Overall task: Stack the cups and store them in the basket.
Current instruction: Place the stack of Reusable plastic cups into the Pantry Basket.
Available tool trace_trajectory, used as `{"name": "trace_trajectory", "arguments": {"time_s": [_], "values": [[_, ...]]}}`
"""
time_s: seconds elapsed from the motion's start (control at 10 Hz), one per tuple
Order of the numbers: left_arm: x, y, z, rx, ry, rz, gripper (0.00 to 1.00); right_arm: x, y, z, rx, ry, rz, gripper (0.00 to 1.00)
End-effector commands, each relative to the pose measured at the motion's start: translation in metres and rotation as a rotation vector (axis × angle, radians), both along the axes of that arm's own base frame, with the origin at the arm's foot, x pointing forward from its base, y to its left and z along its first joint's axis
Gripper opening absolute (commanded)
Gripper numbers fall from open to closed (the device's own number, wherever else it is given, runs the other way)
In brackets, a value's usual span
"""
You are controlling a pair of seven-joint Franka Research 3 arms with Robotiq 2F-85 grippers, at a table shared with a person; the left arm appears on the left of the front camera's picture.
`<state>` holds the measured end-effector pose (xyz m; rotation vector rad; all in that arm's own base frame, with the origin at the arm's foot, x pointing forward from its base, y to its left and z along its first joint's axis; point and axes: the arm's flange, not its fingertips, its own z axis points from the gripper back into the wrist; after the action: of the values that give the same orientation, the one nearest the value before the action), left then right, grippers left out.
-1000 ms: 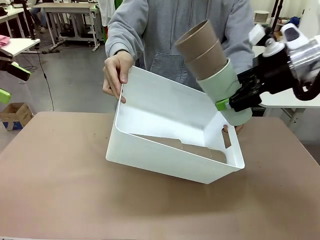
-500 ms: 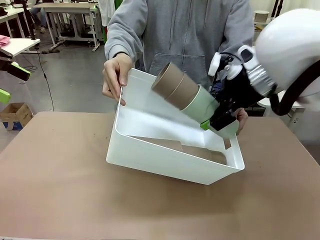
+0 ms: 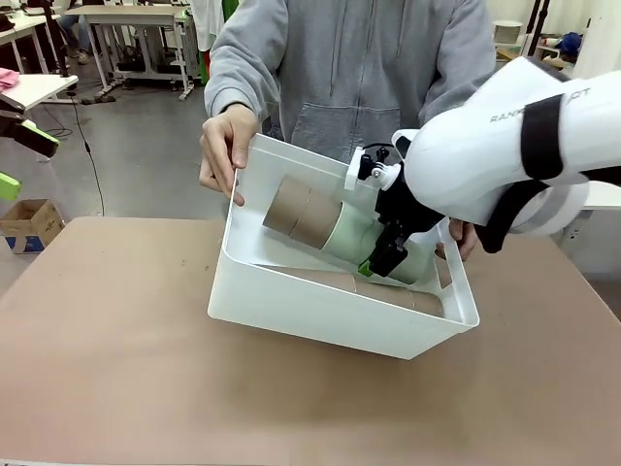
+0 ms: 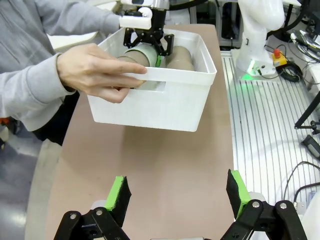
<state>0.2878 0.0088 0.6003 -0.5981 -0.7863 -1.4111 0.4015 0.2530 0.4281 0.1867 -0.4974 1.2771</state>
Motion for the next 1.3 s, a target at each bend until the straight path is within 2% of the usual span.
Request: {"name": "trace_trajectory", "arguments": {"time_s": [0.0, 0.3, 0.4, 0.6, 0.9, 1.1, 1.2], "values": [[-0.001, 0.000, 0.003, -0.014, -0.001, -0.005, 1.00, 0.013, 0.006, 0.011, 0.001, 0.002, -0.021, 0.85], [-0.001, 0.000, 0.003, -0.014, -0.001, -0.005, 1.00, 0.019, 0.008, 0.001, -0.019, 0.027, 0.005, 0.85], [-0.001, 0.000, 0.003, -0.014, -0.001, -0.005, 1.00, 0.018, 0.008, 0.000, -0.033, 0.041, 0.013, 1.00], [-0.001, 0.000, 0.003, -0.014, -0.001, -0.005, 1.00, 0.010, 0.000, 0.012, -0.006, 0.040, 0.048, 1.00], [-0.001, 0.000, 0.003, -0.014, -0.001, -0.005, 1.00, -0.001, -0.035, 0.071, 0.136, 0.051, 0.082, 1.00], [-0.001, 0.000, 0.003, -0.014, -0.001, -0.005, 1.00, -0.002, -0.092, 0.124, 0.277, 0.064, 0.075, 1.00], [-0.001, 0.000, 0.003, -0.014, -0.001, -0.005, 1.00, -0.005, -0.144, 0.151, 0.371, 0.061, 0.070, 1.00]]}}
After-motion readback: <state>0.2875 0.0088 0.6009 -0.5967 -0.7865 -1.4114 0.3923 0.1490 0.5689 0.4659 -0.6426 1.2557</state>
